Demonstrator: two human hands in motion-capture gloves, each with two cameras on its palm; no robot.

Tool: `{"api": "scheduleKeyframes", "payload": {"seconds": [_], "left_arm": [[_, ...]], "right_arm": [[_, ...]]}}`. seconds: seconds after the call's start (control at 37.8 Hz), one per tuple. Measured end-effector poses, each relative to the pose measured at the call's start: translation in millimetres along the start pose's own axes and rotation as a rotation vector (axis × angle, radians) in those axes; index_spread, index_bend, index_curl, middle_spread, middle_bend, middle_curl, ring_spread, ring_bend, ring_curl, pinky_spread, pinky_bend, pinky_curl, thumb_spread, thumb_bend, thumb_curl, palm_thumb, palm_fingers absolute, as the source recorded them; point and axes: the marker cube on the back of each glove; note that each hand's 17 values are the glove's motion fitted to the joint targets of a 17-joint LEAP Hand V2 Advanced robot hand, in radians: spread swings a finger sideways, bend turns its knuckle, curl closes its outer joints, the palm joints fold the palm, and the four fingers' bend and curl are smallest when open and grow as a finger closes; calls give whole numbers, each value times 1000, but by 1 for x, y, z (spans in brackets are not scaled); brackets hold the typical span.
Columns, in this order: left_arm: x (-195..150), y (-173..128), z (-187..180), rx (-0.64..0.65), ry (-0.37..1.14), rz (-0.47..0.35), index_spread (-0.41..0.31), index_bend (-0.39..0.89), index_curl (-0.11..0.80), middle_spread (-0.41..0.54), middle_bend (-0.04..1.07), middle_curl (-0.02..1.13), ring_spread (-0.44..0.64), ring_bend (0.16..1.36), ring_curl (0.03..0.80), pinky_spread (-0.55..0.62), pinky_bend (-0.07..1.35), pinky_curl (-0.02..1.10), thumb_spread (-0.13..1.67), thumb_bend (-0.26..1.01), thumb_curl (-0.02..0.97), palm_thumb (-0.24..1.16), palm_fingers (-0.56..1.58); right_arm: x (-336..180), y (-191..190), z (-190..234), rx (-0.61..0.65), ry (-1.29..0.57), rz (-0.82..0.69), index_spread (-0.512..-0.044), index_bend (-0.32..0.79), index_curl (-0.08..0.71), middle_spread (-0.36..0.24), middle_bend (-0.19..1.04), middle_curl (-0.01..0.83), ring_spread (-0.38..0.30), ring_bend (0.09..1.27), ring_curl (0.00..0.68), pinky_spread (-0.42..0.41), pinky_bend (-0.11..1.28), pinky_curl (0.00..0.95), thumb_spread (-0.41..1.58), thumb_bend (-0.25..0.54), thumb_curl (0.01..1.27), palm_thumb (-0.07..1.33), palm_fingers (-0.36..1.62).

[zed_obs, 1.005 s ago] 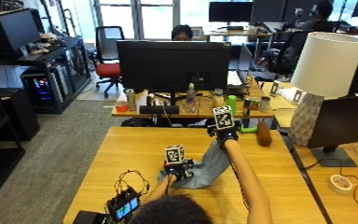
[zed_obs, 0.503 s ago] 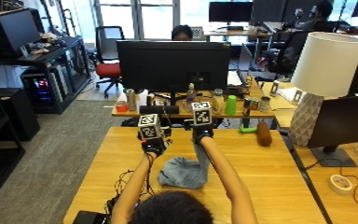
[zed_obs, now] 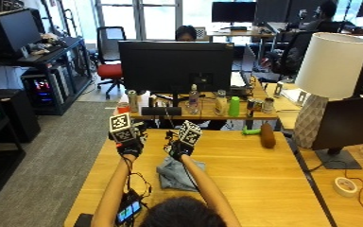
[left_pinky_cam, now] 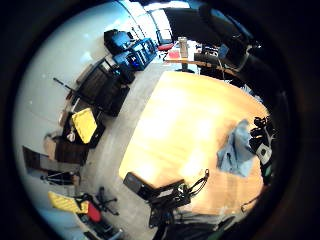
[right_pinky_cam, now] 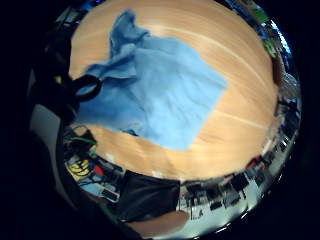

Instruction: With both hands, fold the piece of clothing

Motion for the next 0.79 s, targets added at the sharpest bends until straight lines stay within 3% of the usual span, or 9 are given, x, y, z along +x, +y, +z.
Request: {"api": "scheduleKeyframes", "payload": {"seconds": [0.05, 0.19, 0.32, 0.45, 0.61, 0.79], "left_arm": [[-6, 10, 4, -85, 14, -11, -93, 216, 465, 19, 181, 300, 29, 487, 312, 102, 235, 317, 1404, 70, 294, 466, 651], [-19, 0, 8, -49, 39, -12, -97, 197, 464, 8, 163, 308, 11, 471, 318, 97, 213, 322, 1416, 60, 302, 462, 649], [-19, 0, 4, -60, 22, -27, -99, 195, 467, 2, 154, 311, 2, 457, 322, 97, 193, 327, 1423, 54, 314, 467, 656], [-7, 7, 1, -98, -23, -27, -100, 189, 466, -1, 144, 311, 2, 451, 326, 101, 192, 332, 1432, 43, 321, 459, 653], [20, 7, 12, -148, -42, 14, -103, 191, 467, 6, 141, 305, 3, 446, 332, 104, 188, 338, 1434, 19, 323, 431, 638], [43, 8, 24, -209, -92, 65, -102, 198, 470, 16, 127, 292, 9, 447, 336, 106, 195, 345, 1425, -8, 323, 401, 625]], "right_arm": [[-1, 0, -9, 69, -44, -40, -217, -45, 18, -94, 384, 500, -195, 849, 477, -312, 833, 434, 908, -8, 498, 1129, 961], [5, 16, -78, 274, -3, -101, -196, -10, 10, -71, 403, 493, -175, 822, 448, -298, 811, 408, 1007, -9, 493, 1112, 1069], [39, -5, -145, 415, 69, -146, -189, 6, 16, -65, 385, 490, -160, 796, 445, -285, 810, 410, 1078, -13, 491, 1087, 1056], [59, 34, -207, 527, 168, -121, -197, 22, 26, -63, 362, 485, -152, 761, 438, -263, 790, 407, 1119, -23, 489, 1047, 1036], [82, 67, -247, 574, 339, -51, -211, 35, 42, -69, 340, 477, -147, 728, 429, -240, 752, 396, 1134, -23, 489, 1002, 1051], [109, 70, -256, 558, 416, 12, -223, 46, 62, -78, 332, 476, -141, 696, 424, -218, 707, 387, 1137, -20, 491, 970, 1055]]}}
